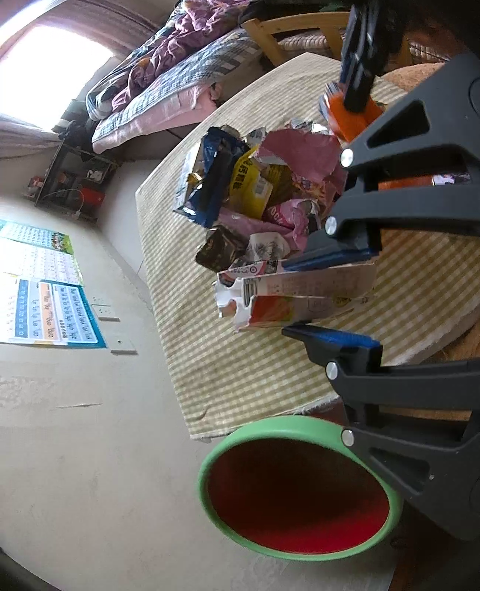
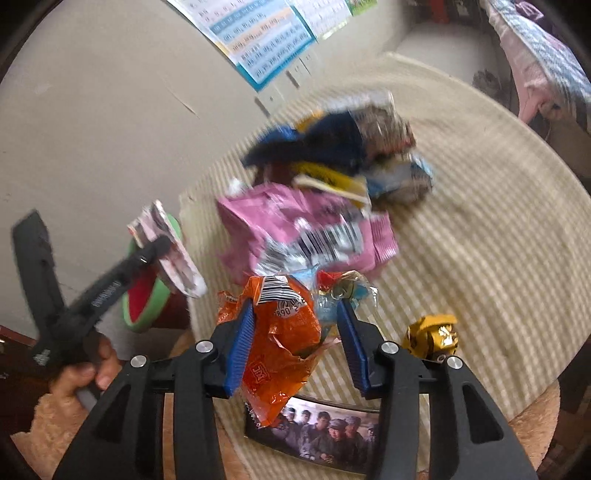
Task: Collect trash
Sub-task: 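Carry both items over the green-rimmed bucket and open both grippers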
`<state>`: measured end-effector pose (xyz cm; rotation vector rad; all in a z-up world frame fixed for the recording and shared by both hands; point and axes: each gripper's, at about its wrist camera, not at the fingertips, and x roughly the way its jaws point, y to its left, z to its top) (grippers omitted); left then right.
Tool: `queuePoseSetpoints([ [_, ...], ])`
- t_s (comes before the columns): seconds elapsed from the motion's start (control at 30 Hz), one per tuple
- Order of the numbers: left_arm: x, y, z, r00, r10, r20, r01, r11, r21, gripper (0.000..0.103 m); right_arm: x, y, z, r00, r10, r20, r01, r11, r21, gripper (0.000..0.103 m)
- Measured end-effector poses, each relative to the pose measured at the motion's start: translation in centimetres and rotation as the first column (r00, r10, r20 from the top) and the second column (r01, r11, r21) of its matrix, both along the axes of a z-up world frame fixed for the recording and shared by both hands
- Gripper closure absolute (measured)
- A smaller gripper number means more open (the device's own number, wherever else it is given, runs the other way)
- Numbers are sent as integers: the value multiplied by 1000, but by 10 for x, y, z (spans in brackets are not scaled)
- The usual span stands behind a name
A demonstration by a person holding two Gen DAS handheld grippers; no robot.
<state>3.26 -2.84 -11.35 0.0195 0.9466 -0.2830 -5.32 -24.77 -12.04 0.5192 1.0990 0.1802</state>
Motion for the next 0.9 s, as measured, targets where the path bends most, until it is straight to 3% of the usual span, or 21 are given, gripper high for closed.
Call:
queuePoseSetpoints([
  [0.33,3,22,18,997,52,55,-52,999,-4,75,5,7,47,989,-9,148,9,1000,1,59],
  [0.5,7,48,26,992,103,79,-103,995,7,74,30,26,49,986,-2,167,4,1000,-14,59],
  [0.9,11,158,3,935,349,58,-352,933,75,74,93,141,44,954,211,212,-181,971,-154,58],
])
